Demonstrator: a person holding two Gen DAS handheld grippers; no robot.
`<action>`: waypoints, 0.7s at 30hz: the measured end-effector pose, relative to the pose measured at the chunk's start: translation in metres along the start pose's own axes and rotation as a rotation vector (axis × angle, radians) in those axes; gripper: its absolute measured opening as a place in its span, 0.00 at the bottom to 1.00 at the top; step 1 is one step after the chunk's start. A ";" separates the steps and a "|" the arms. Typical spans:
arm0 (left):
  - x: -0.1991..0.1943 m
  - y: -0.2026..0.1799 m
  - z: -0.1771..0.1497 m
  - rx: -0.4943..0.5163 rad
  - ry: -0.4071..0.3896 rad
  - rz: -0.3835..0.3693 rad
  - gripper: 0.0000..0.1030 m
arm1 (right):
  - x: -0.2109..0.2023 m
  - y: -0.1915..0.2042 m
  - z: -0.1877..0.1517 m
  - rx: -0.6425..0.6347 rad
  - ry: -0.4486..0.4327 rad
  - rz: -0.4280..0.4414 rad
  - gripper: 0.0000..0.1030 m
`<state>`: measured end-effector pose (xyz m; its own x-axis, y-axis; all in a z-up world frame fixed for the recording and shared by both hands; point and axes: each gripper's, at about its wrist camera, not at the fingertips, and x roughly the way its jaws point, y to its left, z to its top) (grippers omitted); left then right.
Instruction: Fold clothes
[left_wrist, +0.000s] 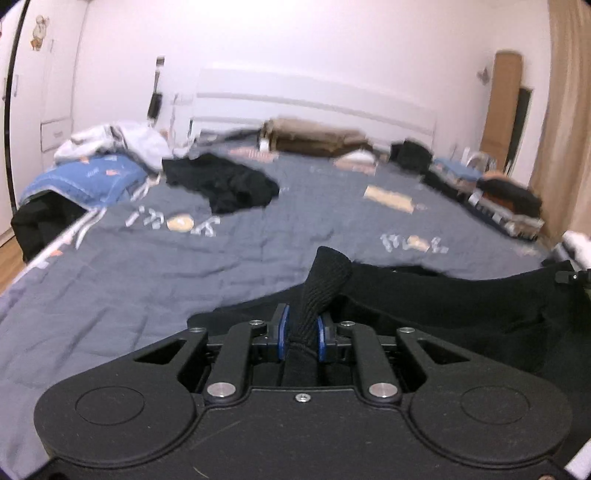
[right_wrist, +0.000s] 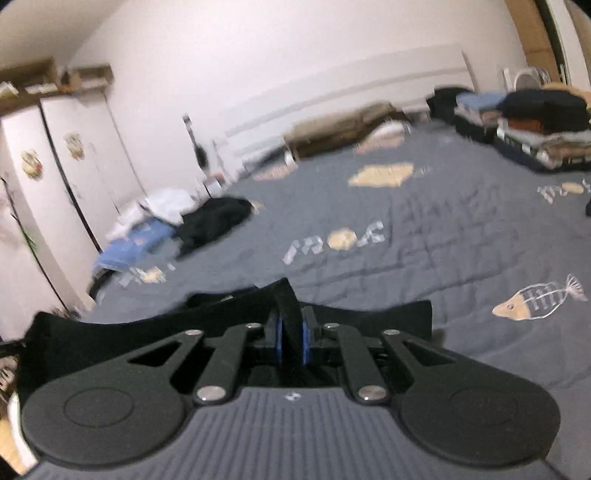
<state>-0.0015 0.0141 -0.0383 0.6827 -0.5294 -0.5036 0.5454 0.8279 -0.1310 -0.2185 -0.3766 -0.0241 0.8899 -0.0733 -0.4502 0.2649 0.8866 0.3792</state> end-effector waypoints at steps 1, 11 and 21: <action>0.014 0.002 -0.001 -0.005 0.025 0.014 0.15 | 0.012 -0.004 0.001 0.014 0.015 -0.008 0.09; 0.071 0.018 0.043 -0.034 -0.006 0.057 0.14 | 0.081 -0.005 0.053 -0.018 0.006 -0.048 0.08; 0.158 0.021 0.057 -0.009 0.057 0.108 0.14 | 0.172 -0.018 0.066 -0.091 0.074 -0.157 0.08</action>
<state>0.1453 -0.0628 -0.0719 0.7082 -0.4258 -0.5632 0.4658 0.8812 -0.0805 -0.0459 -0.4357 -0.0546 0.8093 -0.1834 -0.5580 0.3609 0.9048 0.2261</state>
